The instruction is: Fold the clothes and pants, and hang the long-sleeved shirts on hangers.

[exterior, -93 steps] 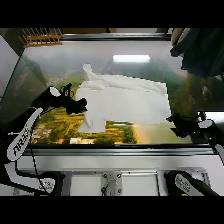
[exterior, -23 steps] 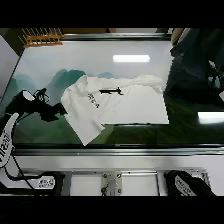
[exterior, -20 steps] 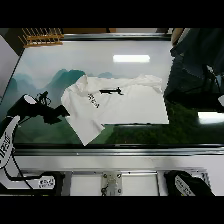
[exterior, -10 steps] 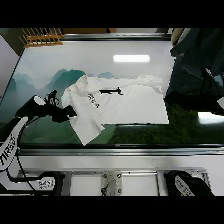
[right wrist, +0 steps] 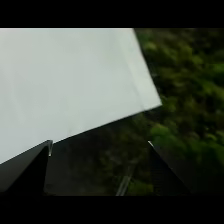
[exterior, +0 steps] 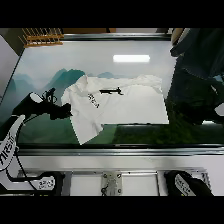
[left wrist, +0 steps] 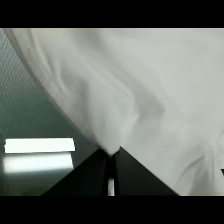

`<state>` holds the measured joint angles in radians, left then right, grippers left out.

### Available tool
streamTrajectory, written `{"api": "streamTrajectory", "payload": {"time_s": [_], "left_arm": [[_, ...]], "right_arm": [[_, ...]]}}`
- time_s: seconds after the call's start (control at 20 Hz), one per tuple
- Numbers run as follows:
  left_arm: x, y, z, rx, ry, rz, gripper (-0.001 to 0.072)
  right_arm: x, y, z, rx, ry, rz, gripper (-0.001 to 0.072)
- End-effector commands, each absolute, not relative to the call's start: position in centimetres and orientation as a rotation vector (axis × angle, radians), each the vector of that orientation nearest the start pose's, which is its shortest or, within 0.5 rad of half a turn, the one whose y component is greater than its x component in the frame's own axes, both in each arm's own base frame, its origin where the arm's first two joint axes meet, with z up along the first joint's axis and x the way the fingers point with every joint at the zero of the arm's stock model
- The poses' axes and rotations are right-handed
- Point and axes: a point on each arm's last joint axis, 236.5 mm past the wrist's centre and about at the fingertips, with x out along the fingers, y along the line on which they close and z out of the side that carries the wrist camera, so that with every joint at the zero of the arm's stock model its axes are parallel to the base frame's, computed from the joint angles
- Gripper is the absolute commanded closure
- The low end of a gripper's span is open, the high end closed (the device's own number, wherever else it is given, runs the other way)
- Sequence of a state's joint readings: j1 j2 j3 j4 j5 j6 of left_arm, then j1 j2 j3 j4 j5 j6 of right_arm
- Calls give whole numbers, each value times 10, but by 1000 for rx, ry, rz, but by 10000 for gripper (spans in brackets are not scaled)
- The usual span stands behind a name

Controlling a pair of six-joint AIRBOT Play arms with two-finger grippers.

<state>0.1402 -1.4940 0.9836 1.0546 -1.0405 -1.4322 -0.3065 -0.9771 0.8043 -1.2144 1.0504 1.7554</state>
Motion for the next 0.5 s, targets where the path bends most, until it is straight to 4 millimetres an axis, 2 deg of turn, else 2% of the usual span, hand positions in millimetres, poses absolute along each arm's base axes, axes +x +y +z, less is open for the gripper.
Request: {"api": "streamTrajectory", "payload": {"time_s": [0.0, 0.1, 0.2, 0.3, 0.45], "left_arm": [[362, -48, -94, -539, 1464, -158, 699], [363, -49, -94, -542, 1460, -158, 699], [362, -48, -94, -539, 1462, -157, 699], [362, -48, -94, -539, 1462, -157, 699], [363, -48, -94, -539, 1459, -156, 699]], "right_arm": [[286, -45, -66, 977, 1210, -490, 56], [292, -35, -93, 1092, 1187, -506, 56], [304, -32, -110, 1135, 1157, -521, 56], [318, -26, -121, 1133, 1131, -513, 56], [341, -9, -125, 1151, 1072, -479, 56]]}}
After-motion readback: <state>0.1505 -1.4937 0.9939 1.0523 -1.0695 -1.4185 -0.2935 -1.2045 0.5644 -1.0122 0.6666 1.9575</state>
